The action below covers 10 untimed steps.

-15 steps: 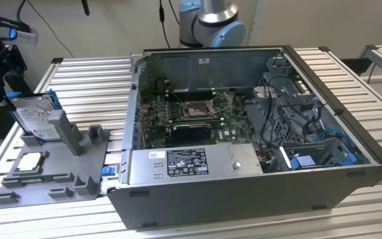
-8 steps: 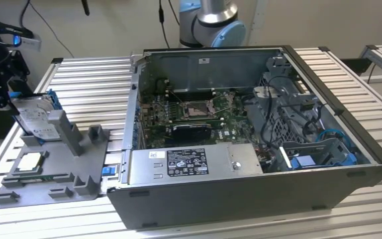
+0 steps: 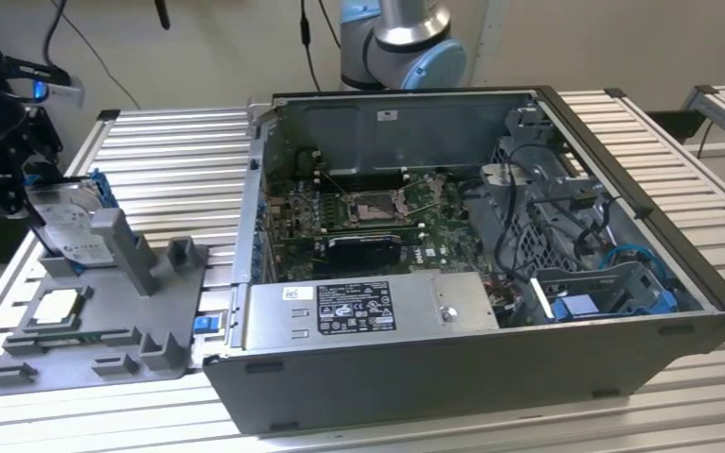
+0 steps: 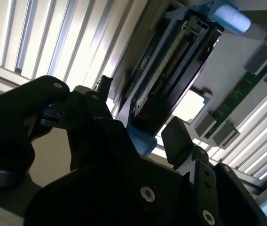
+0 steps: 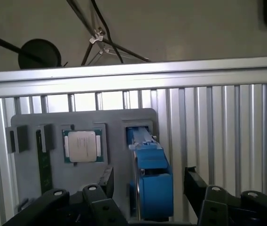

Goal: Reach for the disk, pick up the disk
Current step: 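Pick up the disk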

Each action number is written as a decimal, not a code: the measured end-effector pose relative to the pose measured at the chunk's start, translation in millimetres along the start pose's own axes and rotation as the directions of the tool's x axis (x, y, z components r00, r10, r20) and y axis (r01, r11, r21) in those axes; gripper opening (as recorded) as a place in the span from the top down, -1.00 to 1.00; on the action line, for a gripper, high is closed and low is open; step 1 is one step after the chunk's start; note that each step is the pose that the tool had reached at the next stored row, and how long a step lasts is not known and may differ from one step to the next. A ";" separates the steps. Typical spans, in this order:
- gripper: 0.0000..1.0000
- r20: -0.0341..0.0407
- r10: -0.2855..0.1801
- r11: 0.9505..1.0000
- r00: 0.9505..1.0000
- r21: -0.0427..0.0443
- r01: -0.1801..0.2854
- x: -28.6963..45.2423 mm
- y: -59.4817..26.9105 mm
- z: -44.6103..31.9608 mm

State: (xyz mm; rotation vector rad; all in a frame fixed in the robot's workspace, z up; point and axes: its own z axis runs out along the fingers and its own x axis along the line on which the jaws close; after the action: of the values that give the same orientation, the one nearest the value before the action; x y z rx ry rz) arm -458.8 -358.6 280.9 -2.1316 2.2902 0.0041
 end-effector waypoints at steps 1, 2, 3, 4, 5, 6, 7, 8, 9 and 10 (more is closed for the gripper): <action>-1.00 0.000 0.000 1.000 1.000 0.001 0.000 0.0 0.0 1.8; -1.00 0.001 -0.001 1.000 1.000 0.001 0.001 0.0 0.0 3.7; -1.00 0.001 -0.001 1.000 1.000 0.002 0.001 0.0 0.0 5.4; -1.00 0.001 -0.001 1.000 1.000 0.003 0.001 0.1 0.1 7.1; -1.00 0.002 -0.001 1.000 1.000 0.003 0.001 0.1 0.1 8.7; -1.00 0.003 -0.001 1.000 1.000 0.004 0.001 0.1 0.1 10.2; -1.00 0.003 -0.001 1.000 1.000 0.004 0.001 0.1 0.1 11.7; -1.00 0.004 -0.001 1.000 1.000 0.005 0.001 0.1 0.1 13.1; -1.00 0.005 -0.001 1.000 1.000 0.005 0.001 0.1 0.1 14.4; -1.00 0.006 -0.001 1.000 1.000 0.005 0.001 0.1 0.1 15.8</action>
State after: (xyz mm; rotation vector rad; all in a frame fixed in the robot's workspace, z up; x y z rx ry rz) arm -458.8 -358.6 265.1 -2.1273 2.2833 0.0052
